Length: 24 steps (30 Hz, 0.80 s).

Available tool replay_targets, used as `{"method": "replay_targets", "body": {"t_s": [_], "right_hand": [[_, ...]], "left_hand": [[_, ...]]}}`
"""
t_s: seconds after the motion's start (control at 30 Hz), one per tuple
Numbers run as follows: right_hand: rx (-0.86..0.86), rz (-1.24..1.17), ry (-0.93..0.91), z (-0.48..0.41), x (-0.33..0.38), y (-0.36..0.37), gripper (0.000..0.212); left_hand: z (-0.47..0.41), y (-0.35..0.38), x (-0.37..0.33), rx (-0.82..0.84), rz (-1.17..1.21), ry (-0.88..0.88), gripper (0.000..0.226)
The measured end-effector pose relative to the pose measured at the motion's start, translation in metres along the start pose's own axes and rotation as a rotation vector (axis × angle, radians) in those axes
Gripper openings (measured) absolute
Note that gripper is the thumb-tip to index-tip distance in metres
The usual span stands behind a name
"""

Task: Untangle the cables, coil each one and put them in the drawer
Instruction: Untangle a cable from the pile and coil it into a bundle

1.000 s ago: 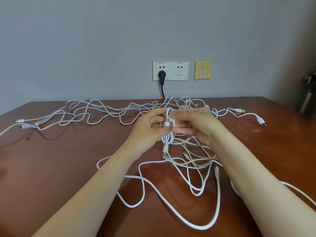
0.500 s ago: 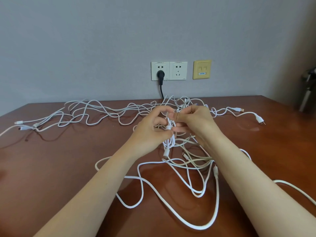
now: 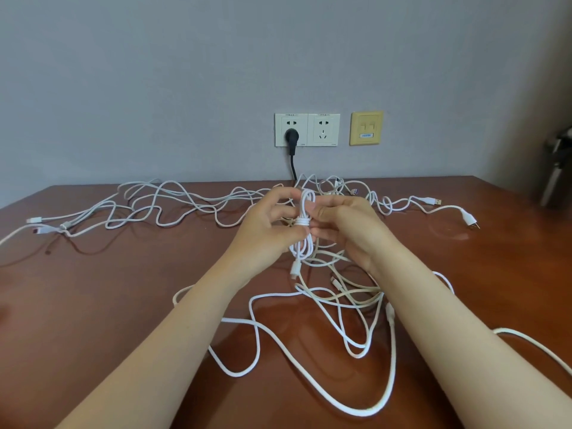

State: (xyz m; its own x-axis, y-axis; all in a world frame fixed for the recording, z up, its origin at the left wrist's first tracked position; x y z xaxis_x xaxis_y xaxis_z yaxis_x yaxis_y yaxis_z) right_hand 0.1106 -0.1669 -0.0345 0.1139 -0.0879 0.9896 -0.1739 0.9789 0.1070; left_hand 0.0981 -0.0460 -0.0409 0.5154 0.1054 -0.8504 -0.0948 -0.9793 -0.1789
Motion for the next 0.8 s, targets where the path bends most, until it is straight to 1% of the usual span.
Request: {"method": "replay_targets", "body": {"t_s": [0.17,0.27,0.37,0.47,0.63,0.8], "right_hand": [[-0.044,-0.018,-0.048,-0.003,-0.002,-0.002,0.006],[-0.032,-0.074,-0.098,-0.002,0.002,-0.001,0.009],[0.027,-0.130,-0.102,-0.002,0.005,0.001,0.010],[0.015,-0.085,-0.127,0.000,0.005,0.003,0.018],[-0.112,0.050,-0.217,0.002,0.006,0.000,0.017],[-0.129,0.080,-0.271,0.001,0.006,0.001,0.020]], "left_hand": [[0.001,0.003,-0.005,0.003,-0.027,0.052,0.043],[-0.001,0.001,-0.002,-0.050,0.064,0.009,0.041],[-0.002,-0.001,0.001,-0.101,0.138,-0.036,0.039],[-0.003,-0.003,0.005,-0.128,0.154,-0.055,0.035],[-0.005,-0.002,0.006,-0.115,0.070,-0.039,0.031],[-0.006,-0.004,0.001,-0.150,0.022,0.008,0.019]]}}
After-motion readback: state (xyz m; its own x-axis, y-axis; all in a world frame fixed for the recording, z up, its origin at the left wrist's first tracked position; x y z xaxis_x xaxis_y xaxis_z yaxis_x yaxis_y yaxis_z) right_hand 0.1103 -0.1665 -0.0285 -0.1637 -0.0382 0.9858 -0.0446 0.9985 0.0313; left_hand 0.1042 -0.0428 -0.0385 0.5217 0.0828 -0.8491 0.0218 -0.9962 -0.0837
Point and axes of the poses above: each hand's wrist, its own z-axis away from the middle knuckle, its own y-axis out of the palm, x = y × z, the point moved 5 cm from there along -z, towards the middle knuckle, and after that the axes turned 10 degrees about y, right-handed, at the moved point
